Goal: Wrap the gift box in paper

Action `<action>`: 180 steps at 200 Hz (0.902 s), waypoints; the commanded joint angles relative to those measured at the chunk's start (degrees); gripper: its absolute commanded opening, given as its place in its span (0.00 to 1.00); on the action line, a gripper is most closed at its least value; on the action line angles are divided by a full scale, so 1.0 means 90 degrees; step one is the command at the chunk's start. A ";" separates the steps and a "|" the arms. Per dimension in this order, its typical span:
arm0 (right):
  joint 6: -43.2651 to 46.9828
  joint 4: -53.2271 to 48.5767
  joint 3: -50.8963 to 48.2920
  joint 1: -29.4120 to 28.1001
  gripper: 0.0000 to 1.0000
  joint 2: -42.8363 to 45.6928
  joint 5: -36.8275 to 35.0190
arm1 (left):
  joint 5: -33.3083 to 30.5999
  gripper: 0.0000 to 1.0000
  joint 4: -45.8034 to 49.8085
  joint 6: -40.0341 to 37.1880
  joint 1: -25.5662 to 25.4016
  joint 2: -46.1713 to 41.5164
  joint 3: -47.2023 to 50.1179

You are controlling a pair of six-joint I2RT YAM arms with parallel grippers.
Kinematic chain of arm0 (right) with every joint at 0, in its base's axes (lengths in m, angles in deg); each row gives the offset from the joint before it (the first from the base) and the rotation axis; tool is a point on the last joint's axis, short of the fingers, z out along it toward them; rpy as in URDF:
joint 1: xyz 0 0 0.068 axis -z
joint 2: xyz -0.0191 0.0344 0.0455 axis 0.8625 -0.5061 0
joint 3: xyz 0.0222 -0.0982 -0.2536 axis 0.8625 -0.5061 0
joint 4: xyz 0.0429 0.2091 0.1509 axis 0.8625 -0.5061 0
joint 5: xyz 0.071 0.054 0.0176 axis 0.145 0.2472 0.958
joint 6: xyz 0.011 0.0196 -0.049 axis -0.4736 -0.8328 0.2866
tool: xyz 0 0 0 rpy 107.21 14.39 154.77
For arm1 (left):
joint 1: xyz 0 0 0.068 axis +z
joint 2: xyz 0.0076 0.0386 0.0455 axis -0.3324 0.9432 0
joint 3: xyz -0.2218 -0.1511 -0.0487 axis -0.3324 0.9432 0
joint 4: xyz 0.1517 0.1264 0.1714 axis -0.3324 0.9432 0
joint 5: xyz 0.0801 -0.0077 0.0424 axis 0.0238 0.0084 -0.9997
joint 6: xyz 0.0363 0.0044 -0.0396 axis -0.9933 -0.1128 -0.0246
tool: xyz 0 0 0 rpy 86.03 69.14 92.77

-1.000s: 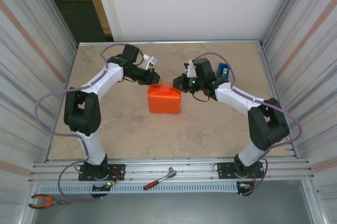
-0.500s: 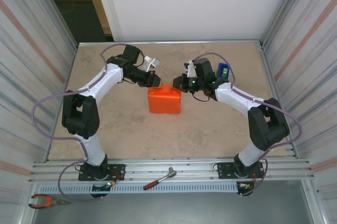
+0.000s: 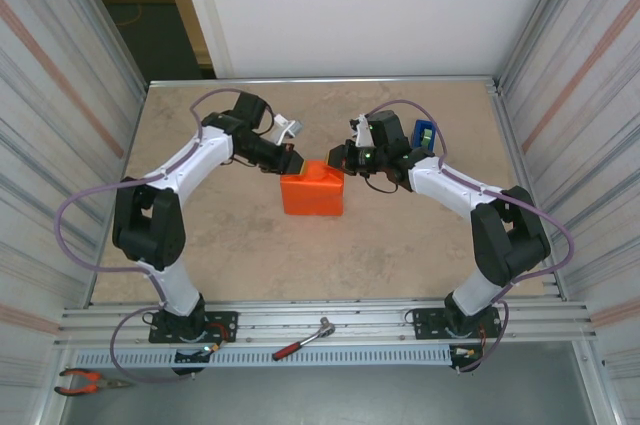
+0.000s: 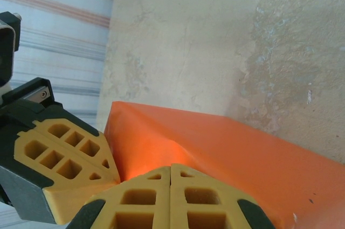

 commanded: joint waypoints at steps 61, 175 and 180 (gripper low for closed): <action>-0.0058 -0.1363 -0.0141 -0.0040 0.00 -0.0188 -0.0421 | -0.0695 0.00 0.0177 -0.0174 -0.0318 -0.0567 0.0450; 0.0117 -0.2166 0.1574 -0.0265 0.00 -0.0094 -0.0500 | -0.1634 0.00 -0.0007 -0.0251 -0.0633 -0.0772 0.0836; 0.0104 -0.2155 0.1555 -0.0300 0.00 -0.0084 -0.0541 | -0.1628 0.00 -0.0026 -0.0249 -0.0634 -0.0777 0.0851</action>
